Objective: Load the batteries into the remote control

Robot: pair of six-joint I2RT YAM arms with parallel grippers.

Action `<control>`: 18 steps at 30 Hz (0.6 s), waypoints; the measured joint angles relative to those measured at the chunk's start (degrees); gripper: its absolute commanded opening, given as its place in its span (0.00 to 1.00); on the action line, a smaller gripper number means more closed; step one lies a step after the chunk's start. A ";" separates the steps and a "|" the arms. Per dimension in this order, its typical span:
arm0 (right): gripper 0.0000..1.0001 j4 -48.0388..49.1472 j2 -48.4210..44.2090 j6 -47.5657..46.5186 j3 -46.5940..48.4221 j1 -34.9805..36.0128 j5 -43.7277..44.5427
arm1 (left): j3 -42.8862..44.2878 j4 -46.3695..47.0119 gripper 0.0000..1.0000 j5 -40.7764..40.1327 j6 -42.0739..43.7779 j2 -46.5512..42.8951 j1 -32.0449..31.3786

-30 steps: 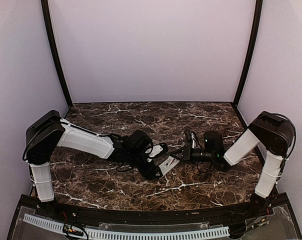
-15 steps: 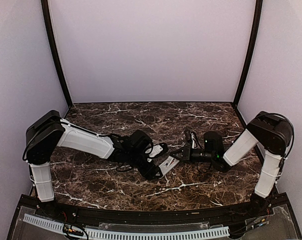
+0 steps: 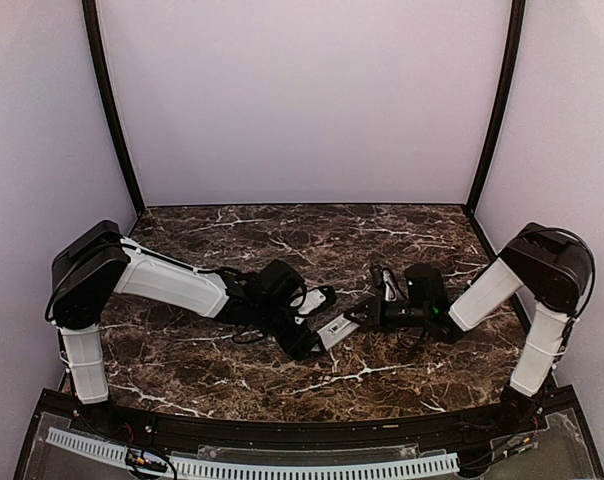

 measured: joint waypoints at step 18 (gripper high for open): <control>0.33 -11.30 -3.39 -6.10 3.23 0.85 0.85 | 0.00 0.04 0.71 0.02 0.00 0.00 0.00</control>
